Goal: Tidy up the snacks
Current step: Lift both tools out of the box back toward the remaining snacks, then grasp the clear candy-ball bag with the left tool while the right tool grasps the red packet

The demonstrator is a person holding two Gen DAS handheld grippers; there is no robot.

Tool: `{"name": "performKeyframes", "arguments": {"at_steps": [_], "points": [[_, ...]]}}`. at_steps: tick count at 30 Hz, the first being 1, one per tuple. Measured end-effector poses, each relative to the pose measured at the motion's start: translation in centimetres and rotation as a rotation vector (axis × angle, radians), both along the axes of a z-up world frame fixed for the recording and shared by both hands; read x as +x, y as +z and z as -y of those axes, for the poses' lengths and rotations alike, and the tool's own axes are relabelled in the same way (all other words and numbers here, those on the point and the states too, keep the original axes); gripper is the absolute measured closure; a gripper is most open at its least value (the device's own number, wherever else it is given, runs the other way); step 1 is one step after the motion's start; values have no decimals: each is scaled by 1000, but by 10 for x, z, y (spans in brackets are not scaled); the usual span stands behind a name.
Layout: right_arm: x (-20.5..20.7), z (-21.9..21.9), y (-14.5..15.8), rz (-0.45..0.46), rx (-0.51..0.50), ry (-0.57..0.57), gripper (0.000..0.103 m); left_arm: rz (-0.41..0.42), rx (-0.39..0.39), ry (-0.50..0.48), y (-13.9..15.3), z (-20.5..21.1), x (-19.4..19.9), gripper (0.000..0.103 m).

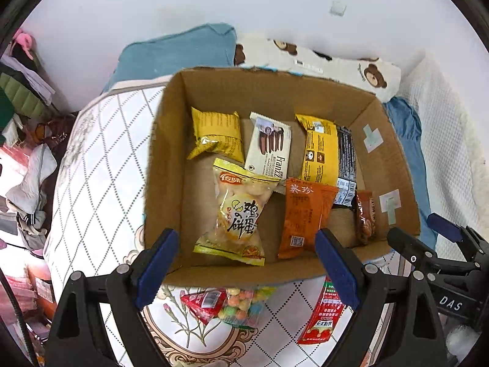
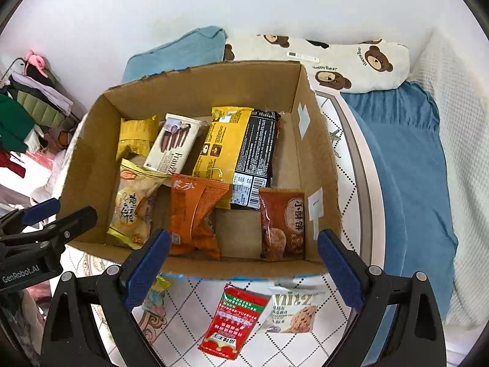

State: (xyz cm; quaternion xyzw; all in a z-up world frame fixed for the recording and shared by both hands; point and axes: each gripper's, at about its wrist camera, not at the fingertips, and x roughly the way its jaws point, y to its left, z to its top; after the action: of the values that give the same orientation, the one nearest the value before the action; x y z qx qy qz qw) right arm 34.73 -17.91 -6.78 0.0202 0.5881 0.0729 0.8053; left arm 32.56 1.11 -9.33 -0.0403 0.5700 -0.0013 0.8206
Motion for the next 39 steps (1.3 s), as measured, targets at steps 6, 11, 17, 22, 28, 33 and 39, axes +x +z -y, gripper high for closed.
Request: {"name": "performKeyframes", "arguments": {"at_steps": [6, 11, 17, 22, 28, 33, 39], "points": [[-22, 5, 19, 65, 23, -19, 4, 72, 11, 10, 20, -3, -24, 12], [-45, 8, 44, 129, 60, -30, 4, 119, -12, 19, 39, -5, -49, 12], [-78, 8, 54, 132, 148, -31, 4, 97, -27, 58, 30, -20, -83, 12], [-104, 0, -6, 12, 178, -38, 35, -87, -38, 102, -36, -39, -88, 12], [-120, -2, -97, -185, 197, -99, 44, -167, -4, -21, -96, -17, -78, 13], [-131, 0, -130, -235, 178, -137, 44, -232, 71, -148, -138, 20, -61, 18], [-141, 2, -133, -228, 152, -144, 44, -236, 217, -214, -154, 38, -49, 18]]}}
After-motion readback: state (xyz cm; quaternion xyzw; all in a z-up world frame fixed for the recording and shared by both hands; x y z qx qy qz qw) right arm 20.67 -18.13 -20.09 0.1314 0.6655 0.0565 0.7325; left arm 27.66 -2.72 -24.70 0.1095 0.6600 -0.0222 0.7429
